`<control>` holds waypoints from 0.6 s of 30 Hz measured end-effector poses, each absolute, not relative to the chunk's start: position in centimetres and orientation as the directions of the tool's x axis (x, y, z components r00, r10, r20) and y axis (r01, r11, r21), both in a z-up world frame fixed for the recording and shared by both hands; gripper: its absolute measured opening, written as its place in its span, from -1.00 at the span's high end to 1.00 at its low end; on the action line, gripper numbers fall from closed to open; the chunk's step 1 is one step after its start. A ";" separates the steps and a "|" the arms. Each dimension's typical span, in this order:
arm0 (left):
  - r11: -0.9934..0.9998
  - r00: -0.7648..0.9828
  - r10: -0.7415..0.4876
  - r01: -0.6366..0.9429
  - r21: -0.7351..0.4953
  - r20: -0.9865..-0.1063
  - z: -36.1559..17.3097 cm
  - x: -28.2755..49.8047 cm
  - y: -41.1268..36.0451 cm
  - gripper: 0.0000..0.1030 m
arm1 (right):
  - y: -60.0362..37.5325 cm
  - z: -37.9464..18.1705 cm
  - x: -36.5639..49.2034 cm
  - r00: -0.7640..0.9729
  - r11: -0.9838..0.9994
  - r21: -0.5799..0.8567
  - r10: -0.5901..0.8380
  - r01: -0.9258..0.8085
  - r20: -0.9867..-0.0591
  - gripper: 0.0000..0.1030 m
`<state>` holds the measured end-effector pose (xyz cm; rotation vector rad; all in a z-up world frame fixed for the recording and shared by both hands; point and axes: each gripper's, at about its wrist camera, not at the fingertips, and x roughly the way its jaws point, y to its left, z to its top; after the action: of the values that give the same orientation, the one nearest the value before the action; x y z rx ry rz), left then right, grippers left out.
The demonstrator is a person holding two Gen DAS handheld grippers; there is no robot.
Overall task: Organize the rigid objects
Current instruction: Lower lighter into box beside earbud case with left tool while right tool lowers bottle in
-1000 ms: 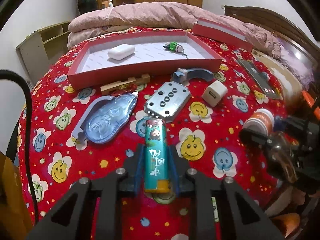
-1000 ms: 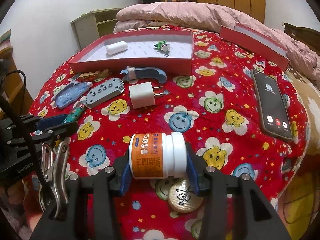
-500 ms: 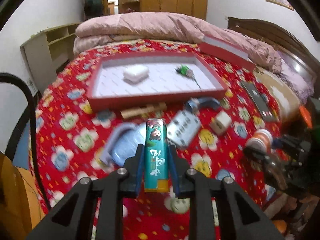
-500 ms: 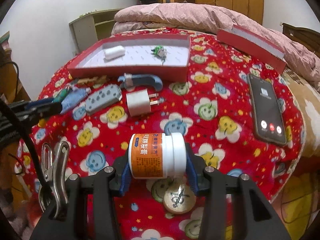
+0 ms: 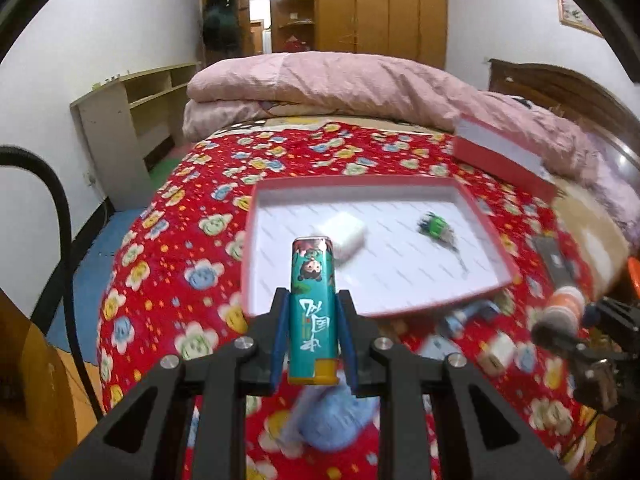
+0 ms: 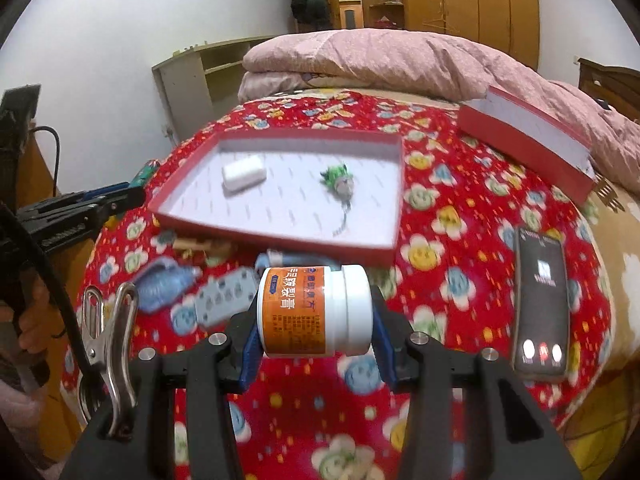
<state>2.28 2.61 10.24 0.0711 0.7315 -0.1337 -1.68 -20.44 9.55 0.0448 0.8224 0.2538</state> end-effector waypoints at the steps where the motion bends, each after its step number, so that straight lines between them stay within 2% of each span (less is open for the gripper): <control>1: 0.990 0.732 -0.093 0.140 0.016 -0.674 10.2 3.0 2.6 0.53 | -20.4 9.6 -1.1 0.649 0.969 0.141 0.242 -0.204 -0.721 0.10; 10: 0.987 0.655 -0.140 0.155 -0.049 -0.743 7.9 7.6 2.1 0.53 | -19.8 9.2 4.6 0.620 0.972 0.137 0.229 -0.193 -0.750 0.10; 18: 0.982 0.623 -0.133 0.188 -0.018 -0.770 6.2 9.5 -0.2 0.53 | -18.8 7.3 8.2 0.579 0.977 0.111 0.199 -0.185 -0.791 0.10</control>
<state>9.46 -0.16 6.21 0.0668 0.8787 -0.1847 8.20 -18.78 7.27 0.0172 0.9270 0.2245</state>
